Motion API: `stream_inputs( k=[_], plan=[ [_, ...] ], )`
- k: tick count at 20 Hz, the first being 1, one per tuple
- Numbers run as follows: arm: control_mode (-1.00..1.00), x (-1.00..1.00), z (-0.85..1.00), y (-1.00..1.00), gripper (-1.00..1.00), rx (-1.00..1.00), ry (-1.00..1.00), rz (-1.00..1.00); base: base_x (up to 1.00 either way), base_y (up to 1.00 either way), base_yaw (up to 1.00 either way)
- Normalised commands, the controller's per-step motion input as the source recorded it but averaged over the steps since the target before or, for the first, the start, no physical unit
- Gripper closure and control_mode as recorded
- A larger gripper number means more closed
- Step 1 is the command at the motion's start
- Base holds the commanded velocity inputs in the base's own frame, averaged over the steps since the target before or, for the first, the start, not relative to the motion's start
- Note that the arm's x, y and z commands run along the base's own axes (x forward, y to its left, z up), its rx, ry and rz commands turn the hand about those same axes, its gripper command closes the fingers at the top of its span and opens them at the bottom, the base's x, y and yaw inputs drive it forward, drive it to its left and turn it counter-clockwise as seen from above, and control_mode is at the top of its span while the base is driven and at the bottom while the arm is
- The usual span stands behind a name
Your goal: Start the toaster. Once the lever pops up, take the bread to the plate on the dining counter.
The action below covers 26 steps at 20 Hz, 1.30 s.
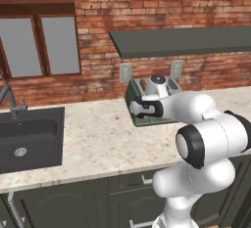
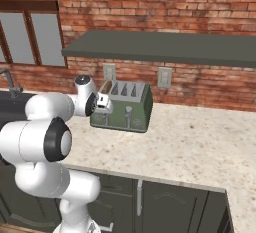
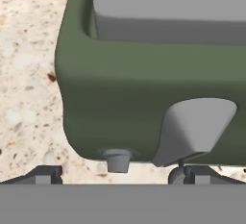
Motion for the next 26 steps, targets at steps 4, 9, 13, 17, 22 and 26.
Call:
stream_inputs(
  k=[4,9,13,17,22,26],
  plan=[
    [-1.0,0.0,-0.11,0.0,-1.0,0.0,0.0,0.0,0.0,0.0,0.0],
    [-1.0,0.0,-0.13,0.0,-1.0,0.0,0.0,0.0,0.0,0.0,0.0],
    [-1.0,0.0,-0.14,0.0,-1.0,0.0,0.0,0.0,0.0,0.0,0.0],
    [-1.0,0.0,-0.12,0.0,-1.0,0.0,0.0,0.0,0.0,0.0,0.0],
    [-1.0,0.0,-0.07,0.0,-1.0,0.0,0.0,0.0,0.0,0.0,0.0],
    [-1.0,0.0,-0.03,0.0,-1.0,0.0,0.0,0.0,0.0,0.0,0.0]
  ],
)
